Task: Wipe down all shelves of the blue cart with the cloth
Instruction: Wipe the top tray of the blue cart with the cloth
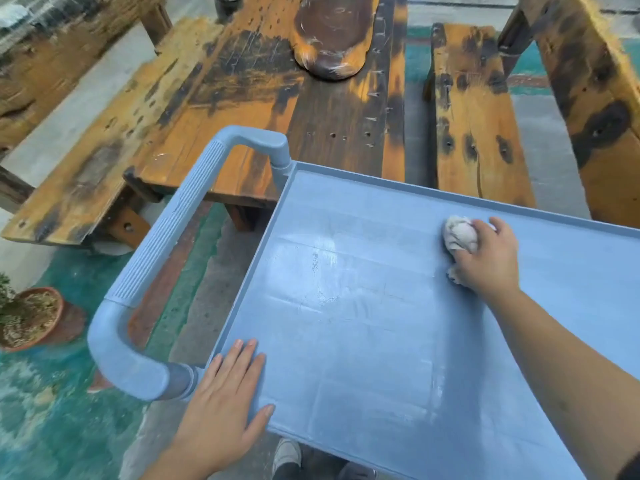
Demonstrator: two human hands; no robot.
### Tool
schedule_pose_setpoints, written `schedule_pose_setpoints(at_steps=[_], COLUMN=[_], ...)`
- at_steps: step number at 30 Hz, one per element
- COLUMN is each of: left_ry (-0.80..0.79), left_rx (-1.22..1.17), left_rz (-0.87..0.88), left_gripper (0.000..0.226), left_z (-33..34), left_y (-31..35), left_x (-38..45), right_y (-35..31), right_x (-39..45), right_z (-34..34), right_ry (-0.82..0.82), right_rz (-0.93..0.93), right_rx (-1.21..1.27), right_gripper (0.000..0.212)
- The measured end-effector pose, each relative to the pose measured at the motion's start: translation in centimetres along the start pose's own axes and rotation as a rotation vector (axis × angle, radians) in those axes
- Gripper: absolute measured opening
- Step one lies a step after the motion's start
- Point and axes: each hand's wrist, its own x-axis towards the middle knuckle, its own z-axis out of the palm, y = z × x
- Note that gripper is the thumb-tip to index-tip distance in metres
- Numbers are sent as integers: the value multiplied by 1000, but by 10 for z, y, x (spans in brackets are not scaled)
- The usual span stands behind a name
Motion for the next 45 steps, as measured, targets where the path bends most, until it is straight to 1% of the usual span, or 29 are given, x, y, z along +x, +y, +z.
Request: schedule_pose_setpoints(at_steps=[1,2,4,7,10,14,17,19,22,25,28,31,32,34,37,39,41,43,44,45], left_ry=[0,12,39,88,94,124,170,201,226,151,65,-29,-48,-89,-124,-106,-50,-4,-9,-50], left_rx=[6,9,15,14,10,-29,-90,-169,-297,-330,-364,-239,-208,-220,-286,-378,-504,-657,-765,-900], left_rz=[-7,-18,-37,-43,-34,-36,-30,-24,-9,102,199,312,341,372,401,424,403,272,173,72], left_gripper=[74,75,75,72,78,82,88,95,101,105,99,98,95,84,66,61,60,68,74,78], left_z=[4,8,12,14,16,18,19,19,17,14,11,9,7,2,-5,-7,-8,-10,-12,-15], left_y=[2,4,6,6,5,2,0,-1,-4,-9,-18,-25,-27,-29,-31,-30,-24,-7,5,17], left_x=[0,1,5,8,5,8,6,3,-1,-7,-8,-11,-12,-13,-20,-31,-45,-60,-67,-73], right_y=[20,30,28,-10,-64,-142,-167,-169,-163,-159,-162,-176,-182,-188,-185,-172,-159,-147,-142,-139], right_x=[-4,-7,-8,2,-11,-68,-124,-160,-213,-249,-260,-267,-270,-276,-294,-313,-335,-359,-370,-380], right_z=[-7,-9,1,30,71,114,129,128,124,115,96,77,73,65,58,56,56,56,55,54], right_ry=[30,46,47,-20,-144,-339,-428,-486,-572,-667,-704,-721,-727,-747,-742,-724,-683,-534,-462,-416], right_rz=[121,182,150,34,-182,-567,-819,-885,-930,-871,-763,-633,-601,-539,-457,-346,-113,101,184,254], right_rx=[-37,-94,-180,-178,-141,-22,25,52,75,73,46,25,-23,-84,-24,100,423,745,884,1021], right_gripper=[61,64,67,66,62,58,56,56,55,57,55,51,48,42,34,34,33,27,25,24])
